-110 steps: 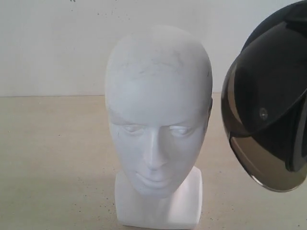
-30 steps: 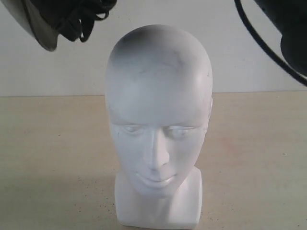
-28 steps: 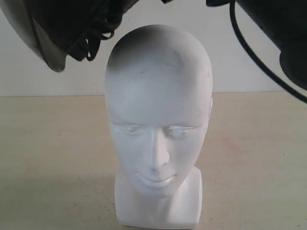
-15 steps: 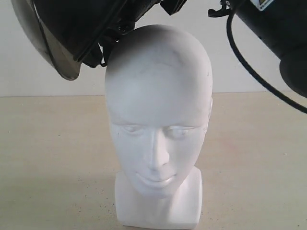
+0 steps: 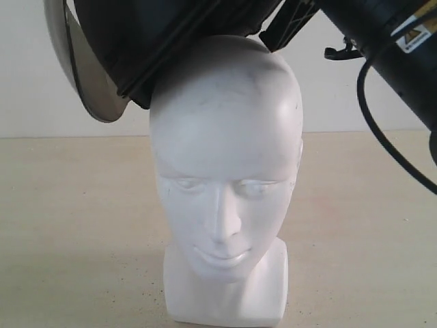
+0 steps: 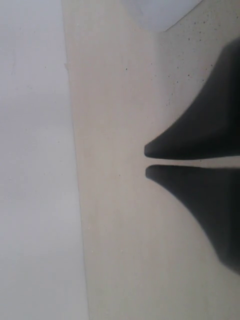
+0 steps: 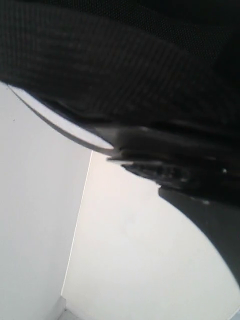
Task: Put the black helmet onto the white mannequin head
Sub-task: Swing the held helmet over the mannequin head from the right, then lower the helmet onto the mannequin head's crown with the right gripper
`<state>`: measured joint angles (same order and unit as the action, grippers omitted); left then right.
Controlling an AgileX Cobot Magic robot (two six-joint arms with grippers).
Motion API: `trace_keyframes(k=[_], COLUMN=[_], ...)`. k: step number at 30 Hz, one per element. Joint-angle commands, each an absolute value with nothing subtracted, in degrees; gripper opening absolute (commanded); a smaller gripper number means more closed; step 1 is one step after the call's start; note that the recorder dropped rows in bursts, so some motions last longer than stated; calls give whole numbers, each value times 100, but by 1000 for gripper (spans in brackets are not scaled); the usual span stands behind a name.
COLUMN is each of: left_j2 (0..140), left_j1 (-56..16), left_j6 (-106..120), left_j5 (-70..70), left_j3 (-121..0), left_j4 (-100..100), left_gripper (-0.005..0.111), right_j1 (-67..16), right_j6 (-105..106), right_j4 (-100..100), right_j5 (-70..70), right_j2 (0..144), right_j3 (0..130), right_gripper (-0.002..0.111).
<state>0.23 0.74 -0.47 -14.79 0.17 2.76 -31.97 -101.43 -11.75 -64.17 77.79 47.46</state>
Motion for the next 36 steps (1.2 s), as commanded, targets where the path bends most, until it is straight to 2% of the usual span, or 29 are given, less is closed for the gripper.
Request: trace_keyframes(k=[1, 14, 36], left_j2=[0, 0, 0], left_j1=[77, 77, 77], left_j6=[-33, -33, -33], left_j5=[-1456, -1466, -1466], left_j3=[0, 0, 0], left_j4=[231, 231, 231], left_gripper=[4, 4, 4], right_j1=[-3201, -3201, -3201], right_j6=[-9694, -9658, -9201], right_j4=[-941, -955, -1158], right_j5=[-6996, -6996, -6915], right_j2=[7385, 7382, 7397], right_j3=[4678, 4146, 4123], right_gripper=[0, 0, 0])
